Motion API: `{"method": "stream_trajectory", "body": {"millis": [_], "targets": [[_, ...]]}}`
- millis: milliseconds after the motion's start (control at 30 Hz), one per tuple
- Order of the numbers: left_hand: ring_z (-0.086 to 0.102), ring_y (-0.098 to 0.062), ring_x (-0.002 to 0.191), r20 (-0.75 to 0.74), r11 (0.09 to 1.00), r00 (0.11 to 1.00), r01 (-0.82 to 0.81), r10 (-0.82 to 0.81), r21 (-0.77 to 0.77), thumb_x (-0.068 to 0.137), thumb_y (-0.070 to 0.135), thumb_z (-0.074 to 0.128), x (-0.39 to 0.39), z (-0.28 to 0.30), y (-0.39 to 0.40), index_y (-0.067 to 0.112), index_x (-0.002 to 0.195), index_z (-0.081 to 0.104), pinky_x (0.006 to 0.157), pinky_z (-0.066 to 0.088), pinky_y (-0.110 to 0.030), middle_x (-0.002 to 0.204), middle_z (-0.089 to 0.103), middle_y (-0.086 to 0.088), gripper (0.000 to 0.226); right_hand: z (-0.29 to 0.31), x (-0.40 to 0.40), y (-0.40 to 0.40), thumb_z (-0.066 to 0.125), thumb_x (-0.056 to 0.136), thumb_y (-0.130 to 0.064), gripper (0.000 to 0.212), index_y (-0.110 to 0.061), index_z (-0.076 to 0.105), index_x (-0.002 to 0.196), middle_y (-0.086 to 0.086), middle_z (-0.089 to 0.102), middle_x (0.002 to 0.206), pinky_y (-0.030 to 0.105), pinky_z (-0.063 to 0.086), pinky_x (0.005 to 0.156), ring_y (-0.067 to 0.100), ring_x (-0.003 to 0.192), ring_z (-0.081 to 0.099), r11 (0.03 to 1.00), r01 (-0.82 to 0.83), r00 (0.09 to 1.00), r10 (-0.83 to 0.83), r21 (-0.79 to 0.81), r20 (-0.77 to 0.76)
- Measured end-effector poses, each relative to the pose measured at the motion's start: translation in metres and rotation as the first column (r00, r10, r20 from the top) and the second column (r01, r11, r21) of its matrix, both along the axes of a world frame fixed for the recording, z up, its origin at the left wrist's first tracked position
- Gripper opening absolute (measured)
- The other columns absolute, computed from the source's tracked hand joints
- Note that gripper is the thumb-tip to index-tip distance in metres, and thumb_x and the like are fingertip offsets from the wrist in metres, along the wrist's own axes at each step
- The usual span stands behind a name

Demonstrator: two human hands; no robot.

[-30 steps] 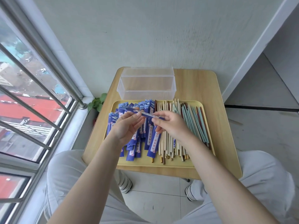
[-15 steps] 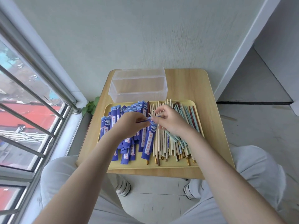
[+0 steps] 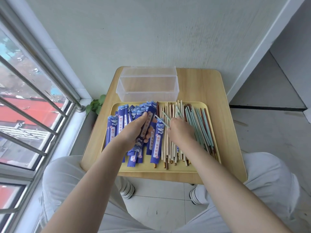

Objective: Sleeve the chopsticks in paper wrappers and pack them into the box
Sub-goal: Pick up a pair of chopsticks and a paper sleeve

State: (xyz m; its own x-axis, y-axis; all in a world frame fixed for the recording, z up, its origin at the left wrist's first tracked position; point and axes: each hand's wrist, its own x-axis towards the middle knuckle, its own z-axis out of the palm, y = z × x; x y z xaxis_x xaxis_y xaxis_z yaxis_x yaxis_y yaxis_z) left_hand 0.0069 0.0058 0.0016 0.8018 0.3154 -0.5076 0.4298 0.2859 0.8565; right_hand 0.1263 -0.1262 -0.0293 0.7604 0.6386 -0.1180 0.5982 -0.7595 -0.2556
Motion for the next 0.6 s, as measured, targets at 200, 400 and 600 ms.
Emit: {"method": "stream_trajectory", "body": {"millis": [200, 400, 600], "targets": [[0.047, -0.017, 0.067, 0.115, 0.995, 0.992, 0.050, -0.060, 0.084, 0.107, 0.046, 0.034, -0.008, -0.003, 0.002, 0.012, 0.117, 0.062, 0.066, 0.039, -0.032, 0.077, 0.054, 0.000, 0.046, 0.013, 0.004, -0.005, 0.049, 0.103, -0.021, 0.013, -0.011, 0.053, 0.096, 0.005, 0.062, 0.088, 0.029, 0.046, 0.056, 0.017, 0.067, 0.058, 0.921, 0.147, 0.964, -0.052, 0.361, -0.260], [0.060, -0.014, 0.073, 0.227, 0.794, 0.857, -0.288, 0.463, -0.535, 0.107, 0.039, 0.037, 0.008, -0.003, -0.003, 0.010, 0.110, 0.060, 0.073, 0.049, -0.027, 0.085, 0.059, -0.002, 0.037, 0.035, -0.007, -0.007, 0.049, 0.104, -0.027, 0.014, -0.016, 0.053, 0.111, 0.002, 0.052, 0.075, 0.025, 0.033, 0.045, 0.009, 0.049, 0.039, 0.767, 0.479, 0.612, 0.055, 0.426, -0.789], [0.074, -0.024, 0.094, 0.173, 0.672, 0.708, -0.522, 0.685, -0.525, 0.108, 0.028, 0.042, 0.021, -0.005, 0.000, 0.004, 0.107, 0.055, 0.088, 0.059, -0.035, 0.104, 0.070, -0.015, 0.027, 0.037, -0.021, -0.006, 0.068, 0.093, -0.041, 0.033, -0.011, 0.062, 0.107, 0.006, 0.073, 0.085, 0.017, 0.028, 0.038, -0.001, 0.036, 0.044, 0.774, 0.467, 0.541, 0.131, 0.427, -0.831]]}}
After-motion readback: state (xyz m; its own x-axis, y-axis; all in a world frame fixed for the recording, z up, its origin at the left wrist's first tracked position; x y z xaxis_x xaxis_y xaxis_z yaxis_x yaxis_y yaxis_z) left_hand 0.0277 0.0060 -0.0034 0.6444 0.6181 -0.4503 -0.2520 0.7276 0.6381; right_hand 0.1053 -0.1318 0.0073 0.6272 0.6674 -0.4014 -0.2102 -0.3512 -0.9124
